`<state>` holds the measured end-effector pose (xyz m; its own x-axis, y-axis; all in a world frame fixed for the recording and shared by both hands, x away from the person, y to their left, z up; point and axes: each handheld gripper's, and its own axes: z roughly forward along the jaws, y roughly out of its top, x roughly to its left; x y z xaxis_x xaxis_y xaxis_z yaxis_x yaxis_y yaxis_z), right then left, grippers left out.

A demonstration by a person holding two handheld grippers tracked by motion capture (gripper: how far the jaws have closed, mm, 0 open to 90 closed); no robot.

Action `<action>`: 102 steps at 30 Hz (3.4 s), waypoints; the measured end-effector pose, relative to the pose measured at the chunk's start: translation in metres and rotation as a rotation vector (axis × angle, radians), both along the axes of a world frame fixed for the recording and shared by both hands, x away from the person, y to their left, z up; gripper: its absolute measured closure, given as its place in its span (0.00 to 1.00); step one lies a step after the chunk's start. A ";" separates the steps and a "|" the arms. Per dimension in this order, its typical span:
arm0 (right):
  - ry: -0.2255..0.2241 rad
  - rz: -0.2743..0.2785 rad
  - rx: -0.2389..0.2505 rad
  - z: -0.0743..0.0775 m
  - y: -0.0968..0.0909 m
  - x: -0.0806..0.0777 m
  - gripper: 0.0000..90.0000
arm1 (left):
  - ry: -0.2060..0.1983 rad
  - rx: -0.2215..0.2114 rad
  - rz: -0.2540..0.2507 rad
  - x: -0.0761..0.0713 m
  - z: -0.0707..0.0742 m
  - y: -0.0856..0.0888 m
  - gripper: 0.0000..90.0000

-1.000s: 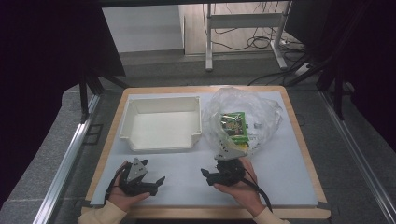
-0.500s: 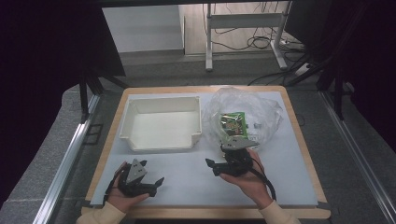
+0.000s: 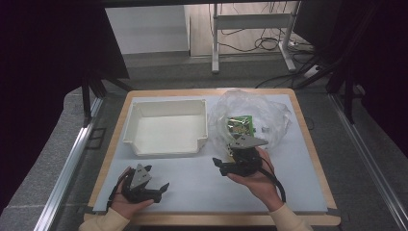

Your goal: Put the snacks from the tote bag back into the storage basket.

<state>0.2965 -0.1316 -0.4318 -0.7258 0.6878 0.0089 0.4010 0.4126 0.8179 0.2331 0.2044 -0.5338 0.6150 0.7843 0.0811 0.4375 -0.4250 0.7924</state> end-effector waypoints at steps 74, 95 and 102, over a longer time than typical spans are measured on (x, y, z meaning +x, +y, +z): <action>0.082 -0.272 0.035 0.025 -0.072 0.093 0.30 | 0.003 -0.007 -0.044 0.003 -0.002 0.001 0.12; 0.186 -0.335 -0.002 0.009 -0.067 0.137 0.32 | 0.010 -0.011 -0.045 0.003 -0.002 0.002 0.12; 0.196 -0.354 -0.017 0.003 -0.067 0.144 0.34 | 0.014 -0.008 -0.046 0.003 -0.003 0.002 0.12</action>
<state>0.4408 -0.1985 -0.4292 -0.4296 0.8963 0.1102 0.6687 0.2337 0.7059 0.2361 0.2063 -0.5363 0.6518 0.7556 0.0659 0.4284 -0.4385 0.7900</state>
